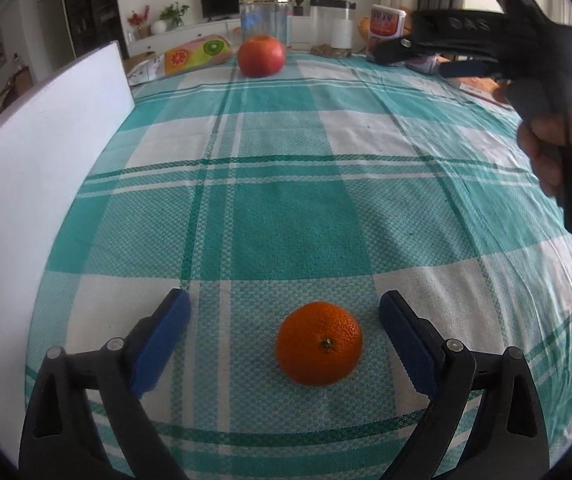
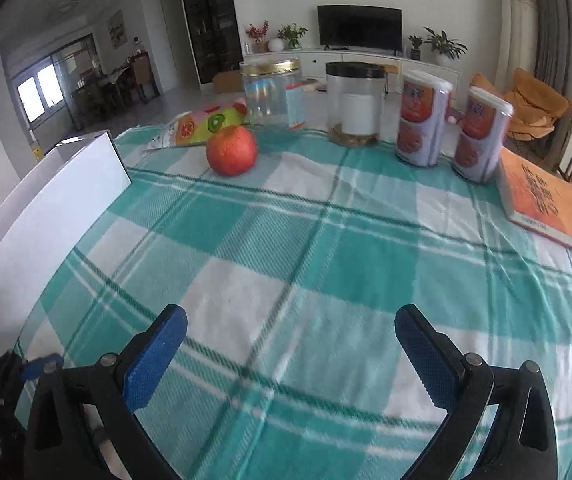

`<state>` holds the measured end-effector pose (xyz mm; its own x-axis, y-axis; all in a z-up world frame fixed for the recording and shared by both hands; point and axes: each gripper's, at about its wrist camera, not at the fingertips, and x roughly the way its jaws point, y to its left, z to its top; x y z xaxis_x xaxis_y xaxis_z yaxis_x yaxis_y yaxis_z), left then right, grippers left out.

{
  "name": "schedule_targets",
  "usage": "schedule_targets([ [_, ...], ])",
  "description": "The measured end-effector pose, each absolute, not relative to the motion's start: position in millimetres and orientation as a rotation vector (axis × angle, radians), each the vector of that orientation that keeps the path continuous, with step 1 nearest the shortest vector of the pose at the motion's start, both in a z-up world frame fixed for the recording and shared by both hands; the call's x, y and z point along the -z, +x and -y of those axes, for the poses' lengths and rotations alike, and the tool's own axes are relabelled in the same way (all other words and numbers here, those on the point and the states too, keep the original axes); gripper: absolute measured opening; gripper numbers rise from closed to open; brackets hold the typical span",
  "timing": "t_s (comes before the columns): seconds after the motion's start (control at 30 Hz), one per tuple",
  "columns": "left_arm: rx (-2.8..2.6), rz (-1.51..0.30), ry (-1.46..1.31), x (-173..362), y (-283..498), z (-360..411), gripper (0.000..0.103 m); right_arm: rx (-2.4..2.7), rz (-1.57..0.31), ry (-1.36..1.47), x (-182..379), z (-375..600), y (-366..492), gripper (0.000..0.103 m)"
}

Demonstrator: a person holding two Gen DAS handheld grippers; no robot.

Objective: Organize fruits
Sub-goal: 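Grasp a mandarin with the left tool while the right tool grasps the red apple, then carry the mandarin and red apple over the white box and release both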

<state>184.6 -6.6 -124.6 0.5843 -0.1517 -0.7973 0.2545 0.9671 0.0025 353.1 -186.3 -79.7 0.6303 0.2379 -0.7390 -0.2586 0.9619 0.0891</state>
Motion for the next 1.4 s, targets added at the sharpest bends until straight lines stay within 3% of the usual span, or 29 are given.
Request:
schedule_targets([
  [0.3, 0.238, -0.919, 0.118, 124, 186, 6, 0.098, -0.295, -0.916, -0.157, 110, 79, 506, 0.102],
  [0.33, 0.238, -0.919, 0.118, 125, 186, 6, 0.098, -0.298, -0.921, -0.142, 111, 77, 513, 0.091],
  [0.37, 0.238, -0.919, 0.118, 125, 186, 6, 0.098, -0.282, -0.933, -0.141, 113, 77, 517, 0.067],
  [0.4, 0.238, -0.919, 0.117, 125, 186, 6, 0.098, -0.29, -0.938, -0.126, 113, 78, 517, 0.067],
  [0.57, 0.239, -0.919, 0.116, 124, 185, 7, 0.098, -0.343, -0.98, 0.008, 107, 116, 477, 0.066],
  [0.8, 0.328, -0.919, 0.066, 120, 179, 1, 0.096, -0.439, -1.047, 0.13, 95, 201, 327, 0.066],
  [0.83, 0.337, -0.925, 0.079, 119, 176, 2, 0.093, -0.439, -1.052, 0.143, 95, 213, 305, 0.066],
  [0.9, 0.35, -0.924, 0.133, 116, 168, 10, 0.071, -0.433, -1.051, 0.184, 95, 234, 265, 0.066],
  [0.97, 0.369, -0.916, 0.179, 115, 162, 20, 0.039, -0.419, -1.054, 0.242, 99, 253, 234, 0.066],
  [1.0, 0.373, -0.913, 0.186, 113, 162, 23, 0.033, -0.406, -1.061, 0.271, 102, 261, 224, 0.066],
  [1.2, 0.369, -0.898, -0.01, 64, 149, -9, 0.032, -0.412, -1.08, 0.316, 100, 248, 203, 0.066],
  [1.4, 0.199, -0.82, -0.176, -31, 150, -126, 0.033, -0.648, -0.966, 0.227, 30, 119, 226, 0.066],
])
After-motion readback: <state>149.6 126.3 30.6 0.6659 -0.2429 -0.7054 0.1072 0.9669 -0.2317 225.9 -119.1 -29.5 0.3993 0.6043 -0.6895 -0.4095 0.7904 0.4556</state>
